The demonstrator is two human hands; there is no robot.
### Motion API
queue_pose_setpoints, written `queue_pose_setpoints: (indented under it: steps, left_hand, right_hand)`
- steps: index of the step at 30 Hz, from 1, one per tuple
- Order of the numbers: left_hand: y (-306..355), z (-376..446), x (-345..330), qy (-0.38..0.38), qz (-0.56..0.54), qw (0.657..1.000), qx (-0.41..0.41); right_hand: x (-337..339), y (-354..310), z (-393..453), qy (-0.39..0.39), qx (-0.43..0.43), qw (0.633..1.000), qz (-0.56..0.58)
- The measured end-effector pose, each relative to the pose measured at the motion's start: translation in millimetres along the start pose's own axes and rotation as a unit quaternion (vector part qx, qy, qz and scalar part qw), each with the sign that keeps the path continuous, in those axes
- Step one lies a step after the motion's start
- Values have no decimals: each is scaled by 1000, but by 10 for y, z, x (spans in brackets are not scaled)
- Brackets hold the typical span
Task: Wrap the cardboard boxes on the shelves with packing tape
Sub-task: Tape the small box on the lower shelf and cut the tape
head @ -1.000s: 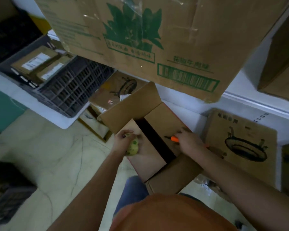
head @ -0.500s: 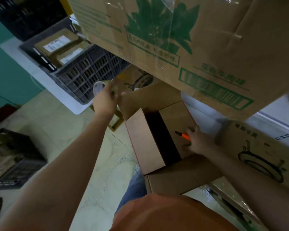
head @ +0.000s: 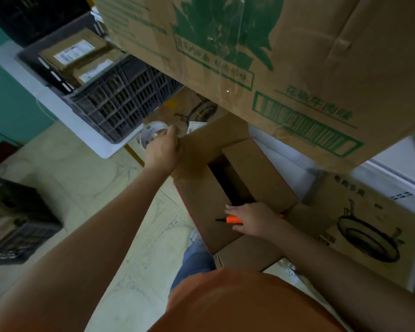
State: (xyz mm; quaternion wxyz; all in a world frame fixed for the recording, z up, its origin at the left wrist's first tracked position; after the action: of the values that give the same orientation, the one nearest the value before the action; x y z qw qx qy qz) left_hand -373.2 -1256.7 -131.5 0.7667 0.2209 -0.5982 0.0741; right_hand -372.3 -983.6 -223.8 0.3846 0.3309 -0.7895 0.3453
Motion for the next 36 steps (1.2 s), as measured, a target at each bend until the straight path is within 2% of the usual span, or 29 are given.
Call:
queue_pose_setpoints:
  steps: [3, 5, 8, 10, 13, 16, 17, 19, 20, 22, 24, 25, 28, 29, 31, 33, 35, 36]
  left_hand:
    - [42, -469, 35, 42, -11, 999, -17]
    - [21, -787, 21, 55, -21, 998, -2]
    - [52, -1136, 5, 40, -49, 998, -8]
    - [102, -1266, 9, 50, -61, 997, -9]
    - [171, -1383, 28, 65, -79, 995, 6]
    - [155, -1429, 25, 65, -89, 994, 14]
    - [138, -1427, 30, 66, -92, 993, 21]
    - [115, -1383, 45, 69, -94, 992, 40]
    - [119, -1349, 52, 72, -96, 992, 48]
    - [158, -1303, 50, 78, -101, 991, 52]
    - [212, -1311, 24, 71, -108, 990, 48]
    - [231, -1338, 0, 63, -112, 991, 44]
    - [286, -1516, -147, 34, -113, 993, 0]
    - [308, -1594, -220, 25, -110, 993, -26]
    - [371, -1732, -348, 7, -106, 992, -70]
    - [406, -1767, -461, -7, -92, 991, -92]
    - [404, -1714, -574, -32, -88, 992, -86]
    - [386, -1674, -611, -62, -89, 992, -60]
  right_hand:
    - [24, -15, 6, -27, -26, 998, 48]
    - [106, -61, -35, -14, -21, 998, 49]
    - [302, -116, -167, 128, -20, 990, 57]
    - [461, -108, -267, 200, -53, 976, 73]
    - [717, -58, -503, 220, -109, 969, 37]
    - [905, -45, -856, 274, -138, 952, 16]
    - [907, -52, -891, 254, -134, 958, -4]
    - [859, -70, -788, 150, -138, 977, -57]
    - [812, -49, -663, 64, -167, 980, -86]
    - [698, -25, -412, -115, -225, 957, -145]
    - [578, -29, -226, -188, -219, 938, -194]
    - [538, -20, -165, -192, -211, 936, -206]
    - [629, 2, -176, -121, -210, 954, -178]
    - [722, -13, -256, -68, -201, 962, -171]
    - [946, -44, -526, 89, -169, 971, -147]
    - [1075, -21, -881, 240, -192, 948, -90]
    - [1028, 135, -1182, 313, -271, 910, 32]
    - [924, 226, -1271, 317, -316, 886, 121]
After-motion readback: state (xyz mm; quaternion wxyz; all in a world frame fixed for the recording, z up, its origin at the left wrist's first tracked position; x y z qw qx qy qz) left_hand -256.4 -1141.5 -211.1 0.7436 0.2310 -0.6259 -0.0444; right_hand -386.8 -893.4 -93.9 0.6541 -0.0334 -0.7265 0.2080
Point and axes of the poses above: each hand's wrist, its own z-axis towards the middle knuckle, its own x-axis out of the back of the hand, y = z × x, the point moved 3 cm from there along z, towards the middle knuckle, and after that the axes turned 4 degrees about y, right-handed, at the moved point
